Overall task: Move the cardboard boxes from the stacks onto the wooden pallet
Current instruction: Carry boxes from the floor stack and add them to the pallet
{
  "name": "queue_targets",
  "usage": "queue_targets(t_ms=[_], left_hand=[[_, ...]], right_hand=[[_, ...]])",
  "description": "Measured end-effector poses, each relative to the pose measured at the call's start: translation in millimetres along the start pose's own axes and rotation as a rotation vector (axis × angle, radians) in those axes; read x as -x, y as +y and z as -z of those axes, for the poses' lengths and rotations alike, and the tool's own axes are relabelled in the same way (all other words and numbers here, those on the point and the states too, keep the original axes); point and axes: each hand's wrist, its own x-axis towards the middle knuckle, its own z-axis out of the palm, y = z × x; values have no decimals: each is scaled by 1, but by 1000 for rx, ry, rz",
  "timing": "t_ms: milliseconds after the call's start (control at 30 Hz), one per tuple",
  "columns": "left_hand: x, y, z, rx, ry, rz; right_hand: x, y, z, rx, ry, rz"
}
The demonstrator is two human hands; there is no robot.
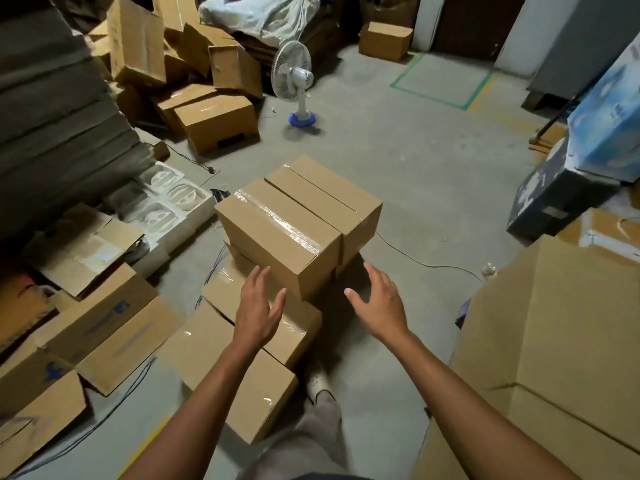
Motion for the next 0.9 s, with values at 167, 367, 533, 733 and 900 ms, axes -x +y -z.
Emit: queue_targets(t_ms=[167,367,533,733,900], left_hand=[[-89,-17,-27,82,-12,141],[-168,-26,-45,333,29,406],[-229,-36,-61,884,156,947],[-281,-63,-108,980,238,1136],[-300,-77,-163,927,251,1227]], right_hand=[[-103,-6,-8,-13,-81,-75],[-215,-11,-13,-167,-161,-255],[-296,-6,-26,-282,-252,-371],[-389,20,-68,-171,-418,-376],[-446,52,-112,-48,-551,-388]])
